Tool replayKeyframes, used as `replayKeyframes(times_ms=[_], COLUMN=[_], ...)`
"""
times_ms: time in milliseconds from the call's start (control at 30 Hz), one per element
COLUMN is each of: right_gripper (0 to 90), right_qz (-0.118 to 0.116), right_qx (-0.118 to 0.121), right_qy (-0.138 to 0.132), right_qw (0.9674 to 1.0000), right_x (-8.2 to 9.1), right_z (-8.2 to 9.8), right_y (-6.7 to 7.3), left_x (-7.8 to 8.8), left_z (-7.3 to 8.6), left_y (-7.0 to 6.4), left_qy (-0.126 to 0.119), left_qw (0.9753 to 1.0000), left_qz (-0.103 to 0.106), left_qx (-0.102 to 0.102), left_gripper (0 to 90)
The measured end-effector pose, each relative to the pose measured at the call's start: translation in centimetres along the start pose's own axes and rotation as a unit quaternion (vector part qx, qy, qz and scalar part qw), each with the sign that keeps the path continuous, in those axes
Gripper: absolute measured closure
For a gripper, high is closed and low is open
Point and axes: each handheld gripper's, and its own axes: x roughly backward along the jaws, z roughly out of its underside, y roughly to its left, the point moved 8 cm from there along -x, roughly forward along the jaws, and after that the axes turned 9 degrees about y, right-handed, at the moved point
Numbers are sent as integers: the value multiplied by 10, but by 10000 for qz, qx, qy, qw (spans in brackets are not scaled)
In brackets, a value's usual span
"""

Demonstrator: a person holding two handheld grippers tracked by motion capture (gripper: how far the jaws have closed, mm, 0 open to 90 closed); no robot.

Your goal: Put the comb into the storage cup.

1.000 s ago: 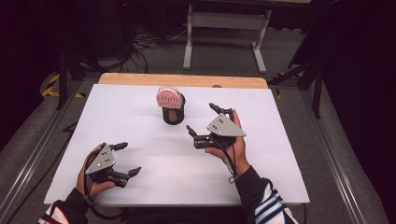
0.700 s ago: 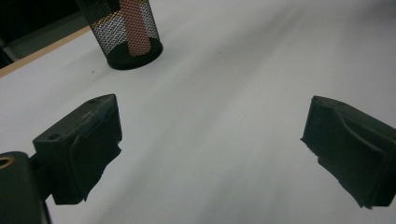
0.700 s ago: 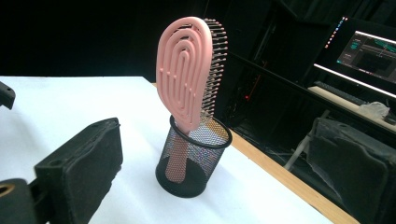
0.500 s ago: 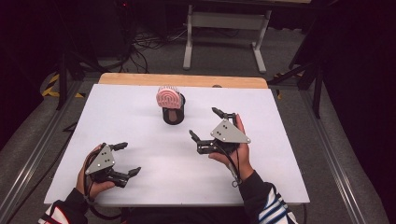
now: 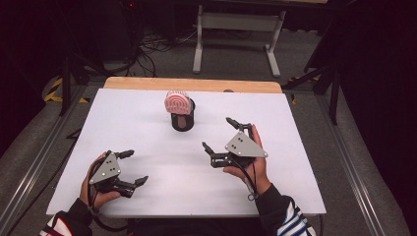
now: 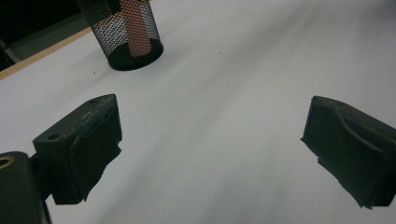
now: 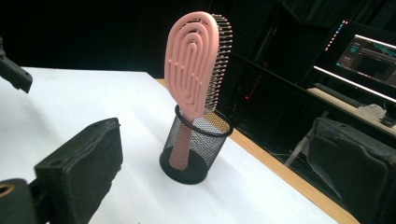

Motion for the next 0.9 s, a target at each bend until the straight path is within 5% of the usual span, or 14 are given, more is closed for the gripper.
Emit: replayKeyframes(times_ms=[900], right_gripper=[49], right_qz=[-34], right_qx=[203], right_qy=[52], right_qw=[9998], right_x=[21], right_z=[13], right_y=[5], left_x=[-2], left_z=[-1], left_y=[-1], left_qy=[24], left_qw=[10000], left_qz=[-16], left_qx=[-13], left_gripper=[54])
